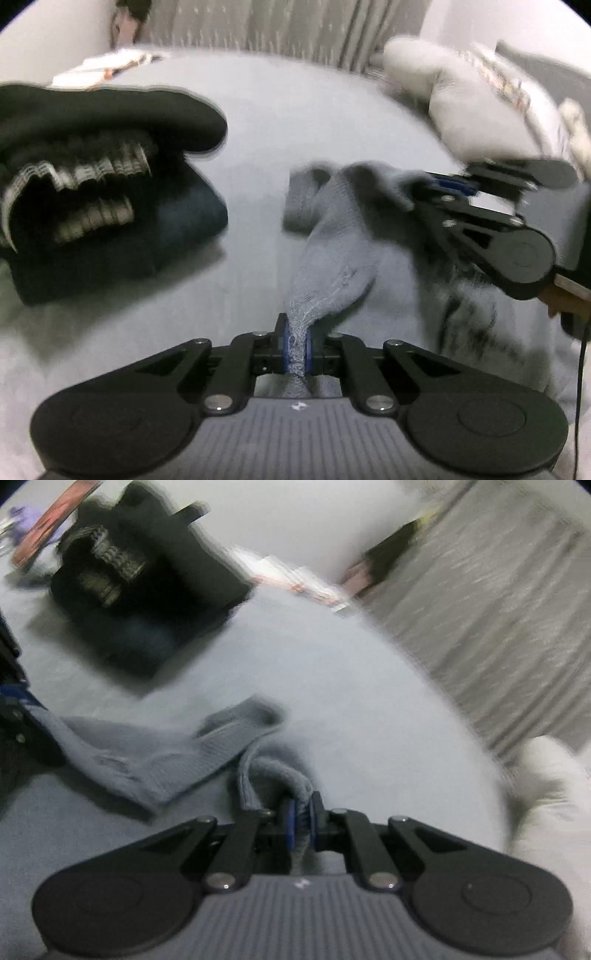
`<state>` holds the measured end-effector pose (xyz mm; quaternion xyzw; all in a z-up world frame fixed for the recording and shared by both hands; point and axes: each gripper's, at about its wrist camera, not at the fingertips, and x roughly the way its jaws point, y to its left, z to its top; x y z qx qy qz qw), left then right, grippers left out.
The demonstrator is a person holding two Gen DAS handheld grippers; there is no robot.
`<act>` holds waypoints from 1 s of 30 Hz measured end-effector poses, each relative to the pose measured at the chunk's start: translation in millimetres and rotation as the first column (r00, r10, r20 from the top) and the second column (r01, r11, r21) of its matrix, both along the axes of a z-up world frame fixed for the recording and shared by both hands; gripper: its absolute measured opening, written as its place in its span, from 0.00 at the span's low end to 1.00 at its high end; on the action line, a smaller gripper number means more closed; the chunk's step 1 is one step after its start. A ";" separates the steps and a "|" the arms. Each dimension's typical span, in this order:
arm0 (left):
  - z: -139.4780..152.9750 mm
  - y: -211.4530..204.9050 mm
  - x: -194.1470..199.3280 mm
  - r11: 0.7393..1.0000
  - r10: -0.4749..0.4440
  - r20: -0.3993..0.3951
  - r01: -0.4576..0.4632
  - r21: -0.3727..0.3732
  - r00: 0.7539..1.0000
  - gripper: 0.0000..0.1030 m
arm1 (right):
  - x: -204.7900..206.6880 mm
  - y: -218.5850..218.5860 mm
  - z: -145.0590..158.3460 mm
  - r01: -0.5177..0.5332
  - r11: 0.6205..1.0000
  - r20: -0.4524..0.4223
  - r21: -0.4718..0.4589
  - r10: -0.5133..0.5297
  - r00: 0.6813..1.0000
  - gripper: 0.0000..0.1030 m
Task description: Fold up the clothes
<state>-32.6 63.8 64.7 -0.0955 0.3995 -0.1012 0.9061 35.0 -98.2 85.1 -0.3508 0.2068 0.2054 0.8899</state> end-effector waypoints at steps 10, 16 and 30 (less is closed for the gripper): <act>34.5 14.4 -7.0 0.999 0.018 0.132 -0.013 -0.040 0.991 0.05 | -24.2 -83.2 82.1 0.168 0.977 0.208 0.134 -0.194 0.959 0.06; 62.3 7.7 -21.3 0.997 -0.016 0.265 -0.003 0.073 0.964 0.04 | -49.4 -127.4 119.0 0.233 0.951 0.317 0.202 -0.289 0.903 0.06; 132.5 18.2 -33.5 0.997 -0.021 0.384 0.046 -0.055 0.923 0.04 | -131.4 -165.2 203.3 0.244 0.967 0.610 0.075 -0.238 0.755 0.06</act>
